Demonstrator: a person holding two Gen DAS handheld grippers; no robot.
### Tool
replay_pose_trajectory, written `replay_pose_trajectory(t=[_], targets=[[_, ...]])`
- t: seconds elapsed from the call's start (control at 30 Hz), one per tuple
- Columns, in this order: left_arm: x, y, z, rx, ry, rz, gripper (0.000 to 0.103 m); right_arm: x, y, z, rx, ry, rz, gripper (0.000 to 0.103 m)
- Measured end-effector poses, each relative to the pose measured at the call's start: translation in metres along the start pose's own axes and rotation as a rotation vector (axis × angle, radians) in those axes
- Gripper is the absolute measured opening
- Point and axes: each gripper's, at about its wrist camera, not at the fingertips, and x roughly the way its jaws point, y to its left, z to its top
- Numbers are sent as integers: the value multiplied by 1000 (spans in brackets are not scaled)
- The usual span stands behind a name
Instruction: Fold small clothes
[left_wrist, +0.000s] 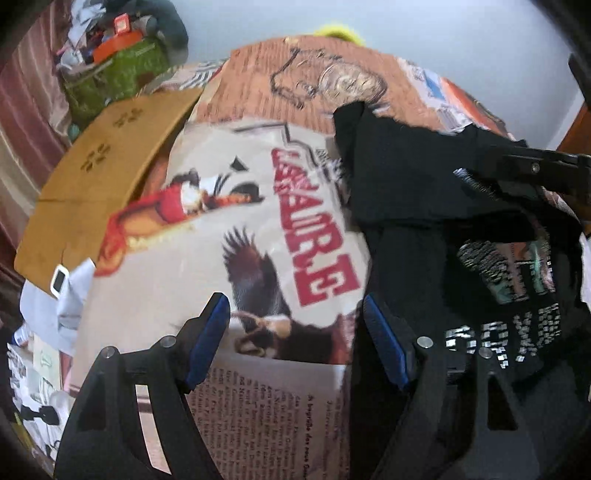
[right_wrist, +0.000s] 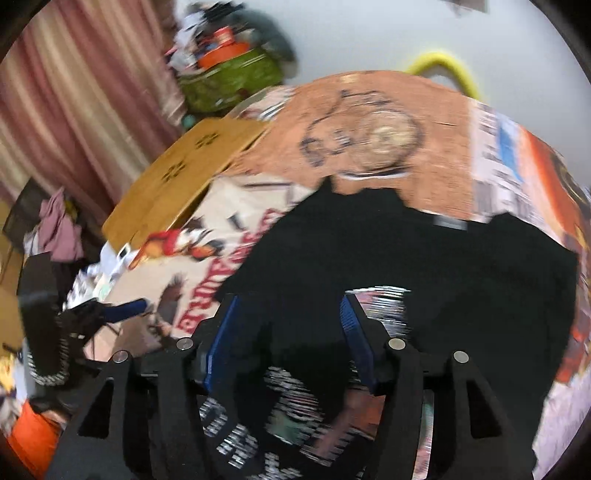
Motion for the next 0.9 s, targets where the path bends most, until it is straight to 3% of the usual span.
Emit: replay_pose_trajectory(t=[0.13,0.37,0.4,0.53,0.73,0.9], targets=[[2,12,-3,-56,-10,-52,75,33,24,0,-83,56,-6,53],[3,11,-7,-50,-34,-44,75,79,43,-5,-192,148,-56,52],[4,10,-7,-49,-35,-42,75,81,43,-6,-213,147,-70,49],[5,9,-7,-40,-38,-33,76,84,43,-6,-294,138,-162,7],[6,8,-8,-32,-39,-20,76,49,8,7,-179,35,-181,3],[6,6,-7,-19,-34,-4,77,-1,-58,4,22,-56,-215,3]])
